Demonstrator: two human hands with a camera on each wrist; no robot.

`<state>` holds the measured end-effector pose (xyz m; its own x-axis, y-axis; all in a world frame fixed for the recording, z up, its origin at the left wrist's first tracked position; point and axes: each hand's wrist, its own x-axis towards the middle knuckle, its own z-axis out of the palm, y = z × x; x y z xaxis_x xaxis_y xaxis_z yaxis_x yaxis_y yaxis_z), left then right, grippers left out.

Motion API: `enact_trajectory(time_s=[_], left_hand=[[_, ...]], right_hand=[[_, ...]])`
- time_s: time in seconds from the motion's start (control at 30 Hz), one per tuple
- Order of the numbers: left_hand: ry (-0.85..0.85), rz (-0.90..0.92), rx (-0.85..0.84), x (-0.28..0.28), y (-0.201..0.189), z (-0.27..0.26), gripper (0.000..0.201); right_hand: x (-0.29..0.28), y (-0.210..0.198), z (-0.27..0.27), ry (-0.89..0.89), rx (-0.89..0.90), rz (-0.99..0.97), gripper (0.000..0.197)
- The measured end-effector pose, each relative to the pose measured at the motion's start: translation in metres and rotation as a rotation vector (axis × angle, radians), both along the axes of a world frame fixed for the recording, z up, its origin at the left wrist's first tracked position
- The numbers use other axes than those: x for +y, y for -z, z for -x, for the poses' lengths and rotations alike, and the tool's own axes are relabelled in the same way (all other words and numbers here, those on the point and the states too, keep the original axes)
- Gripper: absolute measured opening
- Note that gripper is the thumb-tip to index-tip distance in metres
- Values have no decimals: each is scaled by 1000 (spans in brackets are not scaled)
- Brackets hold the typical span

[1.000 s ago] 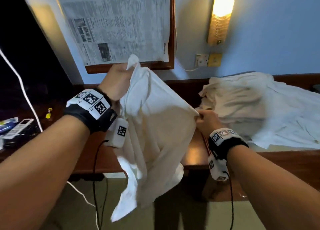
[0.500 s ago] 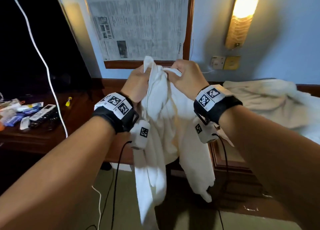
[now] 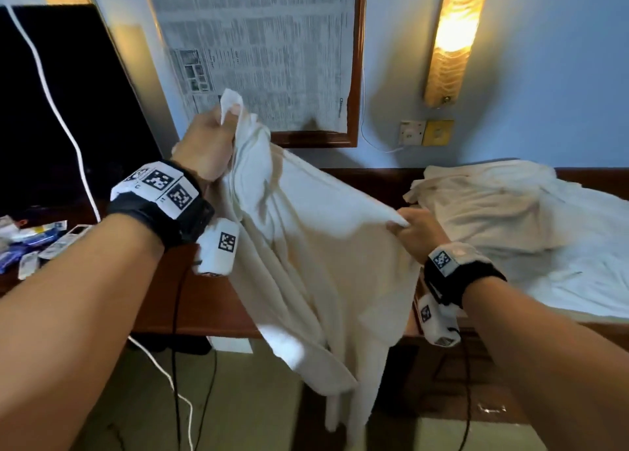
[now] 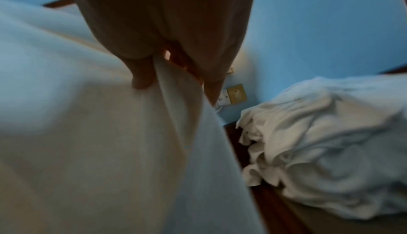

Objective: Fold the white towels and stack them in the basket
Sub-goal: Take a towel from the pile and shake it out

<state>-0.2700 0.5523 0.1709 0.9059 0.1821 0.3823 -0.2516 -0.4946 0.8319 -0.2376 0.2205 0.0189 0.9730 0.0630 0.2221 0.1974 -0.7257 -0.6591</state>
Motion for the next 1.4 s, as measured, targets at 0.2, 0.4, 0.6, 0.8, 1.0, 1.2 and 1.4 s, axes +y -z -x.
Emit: enact_trajectory(time_s=[0.2, 0.4, 0.6, 0.8, 1.0, 1.2, 1.4], left_hand=[[331, 250, 106, -17, 20, 7, 44], [402, 319, 82, -27, 33, 6, 47], [209, 59, -25, -3, 13, 6, 47], [189, 92, -56, 30, 3, -2, 48], [280, 125, -1, 51, 3, -2, 42], [613, 1, 147, 56, -14, 15, 28], [795, -233, 150, 79, -54, 25, 55]], right_hand=[[89, -93, 0, -201, -250, -90, 12], [132, -139, 6, -182, -447, 103, 30], [118, -100, 35, -176, -202, 93, 30], [75, -28, 53, -108, 108, 144, 17], [46, -10, 46, 145, 129, 141, 16], [48, -72, 33, 328, -133, 119, 30], [99, -162, 32, 88, -502, 12, 22]])
